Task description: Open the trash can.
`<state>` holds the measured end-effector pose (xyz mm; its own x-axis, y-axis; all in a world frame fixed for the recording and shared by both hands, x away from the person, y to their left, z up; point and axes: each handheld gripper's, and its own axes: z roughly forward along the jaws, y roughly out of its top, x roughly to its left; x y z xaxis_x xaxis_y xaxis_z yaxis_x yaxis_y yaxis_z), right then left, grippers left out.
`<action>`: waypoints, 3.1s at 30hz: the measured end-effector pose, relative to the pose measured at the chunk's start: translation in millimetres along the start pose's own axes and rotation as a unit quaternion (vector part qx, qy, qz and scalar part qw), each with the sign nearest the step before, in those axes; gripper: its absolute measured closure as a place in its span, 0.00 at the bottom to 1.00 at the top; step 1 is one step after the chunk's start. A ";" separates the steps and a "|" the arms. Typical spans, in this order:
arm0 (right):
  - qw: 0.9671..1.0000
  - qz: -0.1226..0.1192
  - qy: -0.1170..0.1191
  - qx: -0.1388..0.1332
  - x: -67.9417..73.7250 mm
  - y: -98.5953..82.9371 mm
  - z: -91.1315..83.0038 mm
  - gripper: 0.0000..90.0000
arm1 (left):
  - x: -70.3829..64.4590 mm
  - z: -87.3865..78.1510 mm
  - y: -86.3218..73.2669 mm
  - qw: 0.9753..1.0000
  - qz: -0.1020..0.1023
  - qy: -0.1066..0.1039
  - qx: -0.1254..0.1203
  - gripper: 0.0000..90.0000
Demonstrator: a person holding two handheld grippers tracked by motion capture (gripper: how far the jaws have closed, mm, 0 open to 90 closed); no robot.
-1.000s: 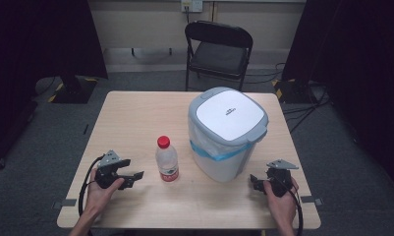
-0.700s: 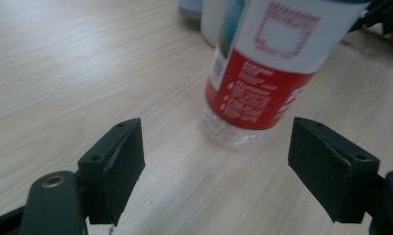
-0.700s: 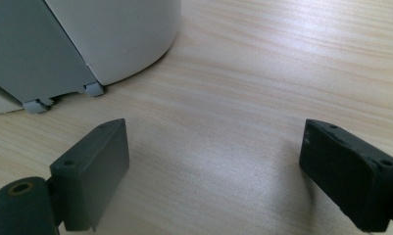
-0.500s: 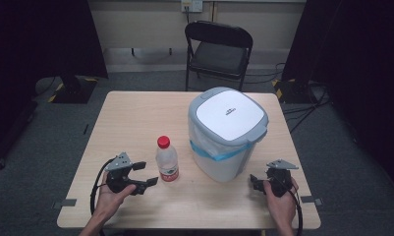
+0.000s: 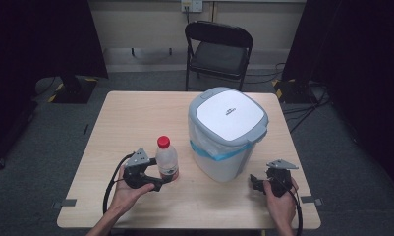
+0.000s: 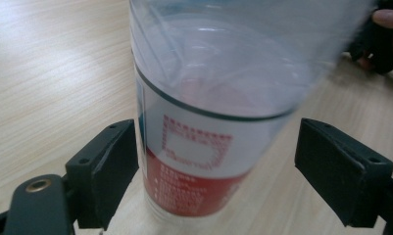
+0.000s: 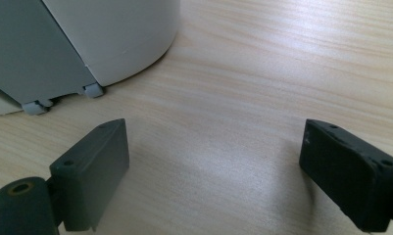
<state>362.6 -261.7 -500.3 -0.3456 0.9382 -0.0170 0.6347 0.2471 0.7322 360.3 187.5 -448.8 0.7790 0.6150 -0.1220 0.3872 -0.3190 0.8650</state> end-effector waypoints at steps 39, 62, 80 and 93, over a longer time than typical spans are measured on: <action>1.000 0.004 -0.007 0.000 1.4 0.3 0.4 0.11 | 70.7 -53.4 -26.1 0.985 -0.043 0.166 0.022 0.31; 1.000 0.004 -0.007 0.000 1.3 0.3 0.4 0.11 | 75.9 -50.0 -29.7 0.986 -0.053 0.157 0.010 0.27; 1.000 0.004 -0.006 0.000 1.5 0.3 0.4 0.11 | 63.3 -73.9 -54.8 0.988 -0.092 0.120 0.017 0.21; 0.999 -0.007 0.032 0.003 5.5 2.1 -4.0 0.18 | 21.8 -67.6 -41.9 0.996 -0.051 0.068 0.015 0.44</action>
<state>359.3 -257.0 -496.1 -0.3979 0.9173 0.0176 0.6338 0.2609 0.7282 327.8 263.1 -454.8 0.6617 0.7366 -0.1398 0.4768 -0.2695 0.8367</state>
